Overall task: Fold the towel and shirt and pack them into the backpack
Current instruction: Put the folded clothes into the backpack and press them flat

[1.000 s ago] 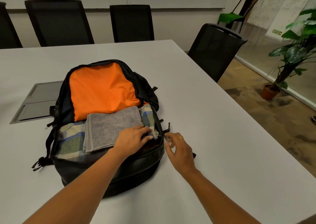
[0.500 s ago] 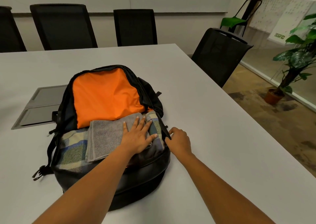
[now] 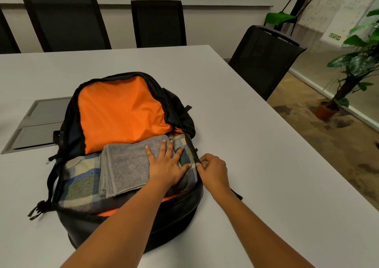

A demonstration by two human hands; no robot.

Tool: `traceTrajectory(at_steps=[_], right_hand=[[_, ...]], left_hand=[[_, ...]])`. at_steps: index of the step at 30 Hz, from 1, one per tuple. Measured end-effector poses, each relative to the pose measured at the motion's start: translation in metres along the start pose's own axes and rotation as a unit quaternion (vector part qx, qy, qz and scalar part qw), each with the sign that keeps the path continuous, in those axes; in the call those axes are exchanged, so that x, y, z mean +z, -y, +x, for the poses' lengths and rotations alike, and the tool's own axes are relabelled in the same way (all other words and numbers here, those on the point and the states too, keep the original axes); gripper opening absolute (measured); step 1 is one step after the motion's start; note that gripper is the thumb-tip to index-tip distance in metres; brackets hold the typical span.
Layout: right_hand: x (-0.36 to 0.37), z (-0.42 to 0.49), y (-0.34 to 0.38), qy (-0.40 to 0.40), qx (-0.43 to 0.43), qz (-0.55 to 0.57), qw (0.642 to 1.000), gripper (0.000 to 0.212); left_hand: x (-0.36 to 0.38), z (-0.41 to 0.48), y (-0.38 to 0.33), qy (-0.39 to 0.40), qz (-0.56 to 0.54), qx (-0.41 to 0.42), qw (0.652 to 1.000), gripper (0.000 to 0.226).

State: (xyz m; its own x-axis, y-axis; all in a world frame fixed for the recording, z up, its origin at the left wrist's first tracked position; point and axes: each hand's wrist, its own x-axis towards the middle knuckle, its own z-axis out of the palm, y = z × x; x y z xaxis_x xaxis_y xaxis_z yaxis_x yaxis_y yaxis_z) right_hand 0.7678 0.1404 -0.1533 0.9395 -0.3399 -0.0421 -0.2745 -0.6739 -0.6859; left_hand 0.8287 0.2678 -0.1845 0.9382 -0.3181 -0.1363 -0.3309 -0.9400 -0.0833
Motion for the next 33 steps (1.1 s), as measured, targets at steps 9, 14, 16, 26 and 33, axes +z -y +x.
traceTrajectory(at_steps=[9, 14, 16, 26, 33], right_hand=[[0.008, -0.024, -0.017, 0.083, 0.047, 0.007, 0.995, 0.039], [0.002, -0.034, -0.015, 0.095, 0.018, -0.008, 0.995, 0.043], [-0.002, -0.039, -0.017, 0.092, 0.013, -0.021, 0.995, 0.044], [-0.011, -0.041, -0.017, 0.087, -0.008, -0.042, 0.995, 0.044], [-0.011, -0.041, -0.021, 0.091, -0.016, -0.041, 0.995, 0.044]], left_hand=[[0.005, -0.039, 0.016, -0.082, 0.007, 0.096, 0.992, 0.088], [0.005, -0.039, 0.012, -0.045, 0.056, 0.085, 0.994, 0.083], [0.005, -0.035, 0.009, -0.047, 0.058, 0.073, 0.995, 0.079], [-0.003, -0.004, 0.012, -0.041, 0.053, 0.019, 0.998, 0.068], [-0.007, 0.005, 0.014, -0.035, 0.038, -0.007, 0.999, 0.068]])
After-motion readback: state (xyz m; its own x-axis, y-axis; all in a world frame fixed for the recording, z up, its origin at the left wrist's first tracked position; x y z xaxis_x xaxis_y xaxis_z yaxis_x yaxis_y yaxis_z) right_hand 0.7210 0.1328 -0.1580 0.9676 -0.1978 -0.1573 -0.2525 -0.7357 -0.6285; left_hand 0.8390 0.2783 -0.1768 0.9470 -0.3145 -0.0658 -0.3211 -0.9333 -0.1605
